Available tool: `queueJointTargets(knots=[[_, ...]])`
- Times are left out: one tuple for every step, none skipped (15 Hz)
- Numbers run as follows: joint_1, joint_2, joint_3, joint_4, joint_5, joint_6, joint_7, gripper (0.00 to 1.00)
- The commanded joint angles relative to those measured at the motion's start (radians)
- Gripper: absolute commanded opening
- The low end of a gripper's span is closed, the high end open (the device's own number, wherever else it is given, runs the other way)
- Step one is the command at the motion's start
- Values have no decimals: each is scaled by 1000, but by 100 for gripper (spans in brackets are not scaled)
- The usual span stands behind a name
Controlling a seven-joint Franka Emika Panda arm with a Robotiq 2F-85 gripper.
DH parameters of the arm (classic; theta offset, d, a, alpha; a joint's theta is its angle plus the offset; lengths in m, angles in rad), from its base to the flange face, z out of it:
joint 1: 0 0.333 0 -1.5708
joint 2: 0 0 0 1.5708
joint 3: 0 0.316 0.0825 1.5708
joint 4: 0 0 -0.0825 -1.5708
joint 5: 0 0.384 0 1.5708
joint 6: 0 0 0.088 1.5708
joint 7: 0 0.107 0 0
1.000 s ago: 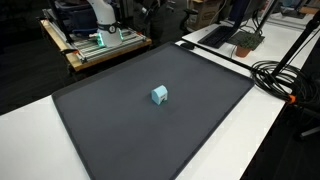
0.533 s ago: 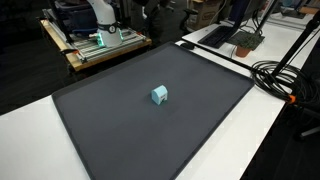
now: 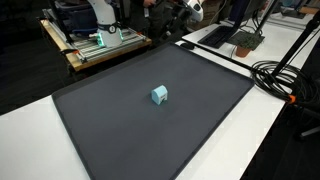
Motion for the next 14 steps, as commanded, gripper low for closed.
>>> queueJointTargets(knots=[[26, 167, -33, 156, -160, -51, -126, 100], [22, 197, -41, 191, -170, -56, -129, 100], [13, 119, -21, 100, -121, -15, -80, 100], [12, 152, -29, 129, -140, -18, -92, 100], [11, 176, -36, 152, -146, -21, -98, 100], [11, 191, -39, 167, -148, -24, -101, 100], [11, 197, -40, 174, -148, -26, -103, 100], [12, 198, -40, 177, -148, -27, -104, 100], [23, 231, -49, 201, -176, -41, -100, 100], [35, 263, -61, 222, -216, -61, -98, 100], [38, 289, -69, 241, -233, -73, -94, 100], [34, 321, -75, 262, -252, -80, -121, 100], [31, 346, -78, 275, -271, -81, -149, 100], [25, 378, -82, 299, -279, -86, -184, 100]])
